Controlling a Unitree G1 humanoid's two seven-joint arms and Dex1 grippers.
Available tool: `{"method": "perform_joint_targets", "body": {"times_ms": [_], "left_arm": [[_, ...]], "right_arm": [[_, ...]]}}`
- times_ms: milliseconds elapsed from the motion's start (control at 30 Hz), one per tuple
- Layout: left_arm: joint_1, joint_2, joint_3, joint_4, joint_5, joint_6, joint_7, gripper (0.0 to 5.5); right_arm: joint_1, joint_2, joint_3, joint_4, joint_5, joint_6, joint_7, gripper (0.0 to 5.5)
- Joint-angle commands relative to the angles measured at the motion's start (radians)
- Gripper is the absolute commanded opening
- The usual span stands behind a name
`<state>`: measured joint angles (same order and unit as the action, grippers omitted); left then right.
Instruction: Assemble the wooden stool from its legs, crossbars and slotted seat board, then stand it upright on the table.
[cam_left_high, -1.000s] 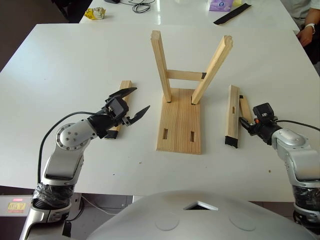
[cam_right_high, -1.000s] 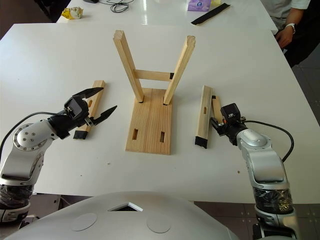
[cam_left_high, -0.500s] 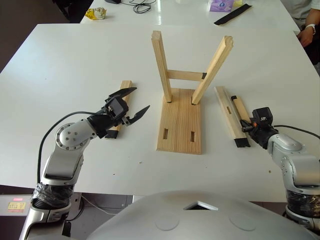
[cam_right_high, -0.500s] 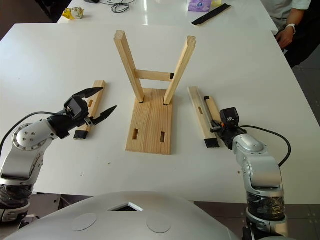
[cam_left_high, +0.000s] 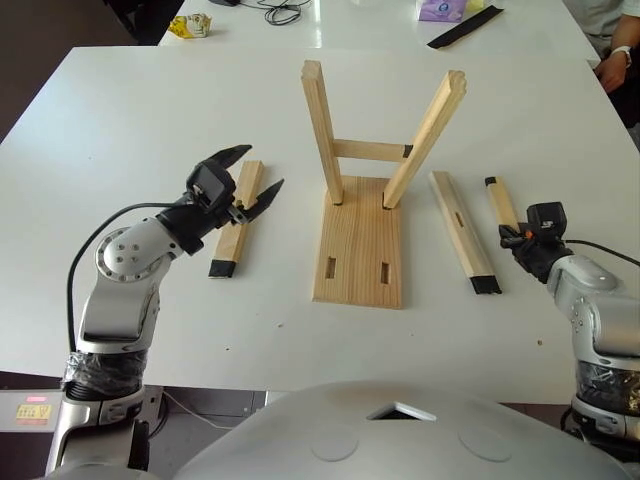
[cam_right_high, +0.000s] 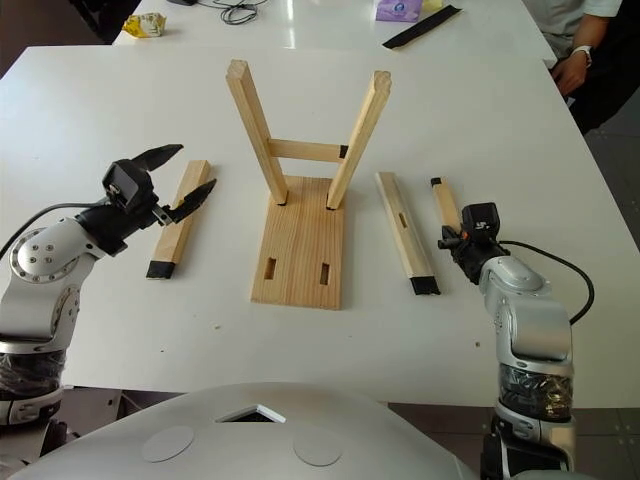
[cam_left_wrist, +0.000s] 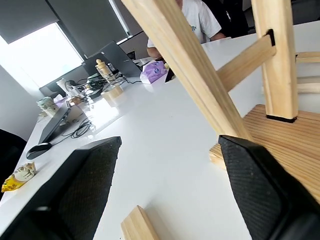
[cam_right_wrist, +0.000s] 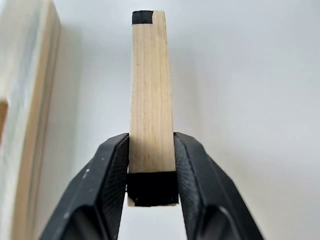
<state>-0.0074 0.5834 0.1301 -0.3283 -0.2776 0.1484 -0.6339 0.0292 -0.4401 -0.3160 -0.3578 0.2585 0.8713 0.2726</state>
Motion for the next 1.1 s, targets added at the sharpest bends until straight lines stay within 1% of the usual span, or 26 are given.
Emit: {"method": "perform_joint_targets", "body": {"times_ms": [33, 100, 133, 233, 300, 400, 500, 633, 800, 900, 1033, 1100], "left_arm": [[-0.039, 0.037, 0.076, 0.025, -0.076, 0.06, -0.029, 3.63], [-0.081, 0.059, 0.114, 0.037, -0.145, 0.113, -0.053, 3.63], [-0.104, 0.068, 0.137, 0.03, -0.213, 0.169, -0.068, 3.63], [-0.168, 0.085, 0.184, -0.014, -0.447, 0.348, -0.09, 3.63], [-0.207, 0.087, 0.199, -0.04, -0.575, 0.438, -0.087, 3.63], [-0.249, 0.084, 0.189, -0.073, -0.713, 0.526, -0.09, 3.63], [-0.282, 0.071, 0.152, -0.086, -0.763, 0.567, -0.084, 3.63], [-0.33, 0.037, 0.115, -0.1, -0.866, 0.625, -0.067, 3.63], [-0.387, -0.01, 0.102, -0.094, -0.994, 0.668, -0.013, 3.63], [-0.406, -0.026, 0.089, -0.112, -1.057, 0.683, 0.001, 3.63], [-0.401, -0.023, 0.064, -0.181, -1.126, 0.697, -0.01, 3.63], [-0.416, -0.029, 0.044, -0.18, -1.142, 0.702, 0.002, 3.63]], "right_arm": [[-0.163, 0.001, -0.158, -0.08, 0.231, -0.013, 0.094, 1.32], [-0.216, -0.016, -0.231, -0.131, 0.398, 0.025, 0.16, 1.32], [-0.242, -0.034, -0.257, -0.143, 0.478, 0.048, 0.186, 1.32], [-0.299, -0.082, -0.296, -0.15, 0.689, 0.107, 0.24, 1.32], [-0.334, -0.114, -0.308, -0.147, 0.839, 0.146, 0.257, 1.32], [-0.384, -0.161, -0.303, -0.115, 1.03, 0.18, 0.25, 1.32], [-0.427, -0.206, -0.263, -0.074, 1.199, 0.201, 0.24, 1.32], [-0.44, -0.234, -0.15, -0.065, 1.27, 0.22, 0.261, 1.32], [-0.429, -0.225, -0.029, -0.046, 1.26, 0.209, 0.276, 1.32], [-0.422, -0.213, 0.005, -0.01, 1.29, 0.205, 0.25, 1.32], [-0.432, -0.226, 0.036, -0.003, 1.329, 0.215, 0.252, 1.32], [-0.449, -0.243, 0.061, -0.021, 1.373, 0.231, 0.255, 1.32]]}}
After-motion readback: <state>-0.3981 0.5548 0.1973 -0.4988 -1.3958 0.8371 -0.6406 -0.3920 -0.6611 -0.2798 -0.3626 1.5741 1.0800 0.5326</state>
